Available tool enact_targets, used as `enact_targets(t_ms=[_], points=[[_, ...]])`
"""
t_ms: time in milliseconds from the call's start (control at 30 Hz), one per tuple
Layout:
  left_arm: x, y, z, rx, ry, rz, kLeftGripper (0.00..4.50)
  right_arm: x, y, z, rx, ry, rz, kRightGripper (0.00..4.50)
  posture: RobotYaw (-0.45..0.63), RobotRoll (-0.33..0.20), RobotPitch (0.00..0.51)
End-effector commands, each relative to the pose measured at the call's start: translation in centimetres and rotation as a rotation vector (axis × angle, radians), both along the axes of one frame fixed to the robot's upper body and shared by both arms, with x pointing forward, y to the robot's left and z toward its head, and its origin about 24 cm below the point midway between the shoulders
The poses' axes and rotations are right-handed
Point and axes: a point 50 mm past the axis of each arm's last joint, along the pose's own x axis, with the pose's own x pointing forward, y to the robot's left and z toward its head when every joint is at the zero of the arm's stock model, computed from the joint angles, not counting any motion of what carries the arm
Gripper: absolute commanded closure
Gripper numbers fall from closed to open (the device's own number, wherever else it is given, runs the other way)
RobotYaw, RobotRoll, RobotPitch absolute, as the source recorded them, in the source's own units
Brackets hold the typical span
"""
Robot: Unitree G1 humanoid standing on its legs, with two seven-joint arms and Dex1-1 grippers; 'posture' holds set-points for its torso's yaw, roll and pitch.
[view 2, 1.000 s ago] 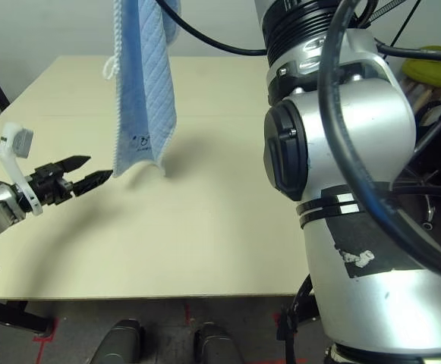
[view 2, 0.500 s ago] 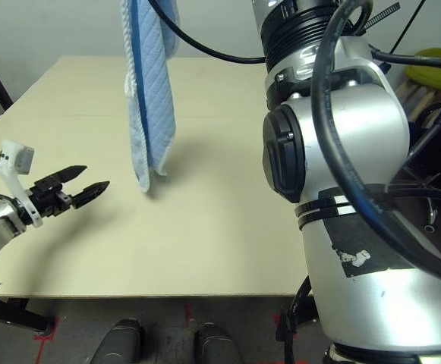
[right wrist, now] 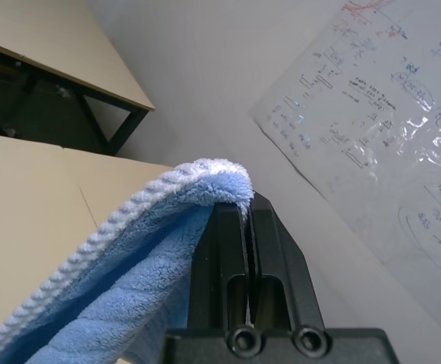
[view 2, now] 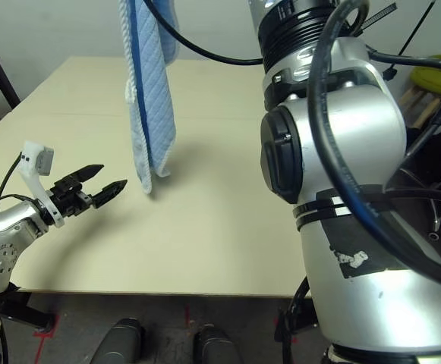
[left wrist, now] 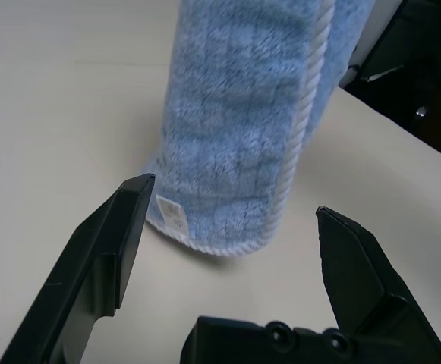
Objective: Fold the towel and set it aside.
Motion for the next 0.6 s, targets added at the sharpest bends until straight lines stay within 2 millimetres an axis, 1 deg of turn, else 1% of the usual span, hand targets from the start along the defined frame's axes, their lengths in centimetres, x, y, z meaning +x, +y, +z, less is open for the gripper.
enact_targets(t_ms=[33, 100, 167, 267, 433, 500, 600], points=[[0.4, 0.1, 0.1, -0.011, 0.02, 0.005, 0.0, 0.5, -0.1, -0.7, -0.012, 0.01, -0.022, 4.48, 0.23, 0.0, 0.0], [0.4, 0.0, 0.0, -0.004, 0.034, -0.001, 0.0, 0.6, 0.1, -1.0, -0.01, 0.017, -0.026, 4.48, 0.23, 0.0, 0.0], [0.3, 0.1, -0.2, 0.003, 0.054, -0.006, 0.0, 0.7, 0.3, -1.3, -0.013, 0.024, -0.028, 4.48, 0.19, 0.0, 0.007], [0.1, 0.2, -0.2, 0.001, 0.073, -0.005, 0.0, 0.9, 0.6, -1.7, -0.022, 0.03, -0.033, 4.48, 0.17, 0.0, 0.013], [-0.2, 0.2, 0.0, -0.045, 0.104, 0.022, 0.0, 0.9, 1.3, -1.9, -0.033, 0.028, -0.032, 4.48, 0.17, 0.0, 0.014], [-0.5, -0.2, -0.1, -0.062, 0.124, 0.023, 0.0, 0.8, 1.5, -1.8, -0.033, 0.025, -0.03, 4.48, 0.17, 0.0, 0.013], [-0.9, -1.5, -0.9, -0.049, 0.166, -0.011, 0.0, 0.7, 1.8, -1.8, -0.029, 0.02, -0.029, 4.48, 0.18, 0.0, 0.014]])
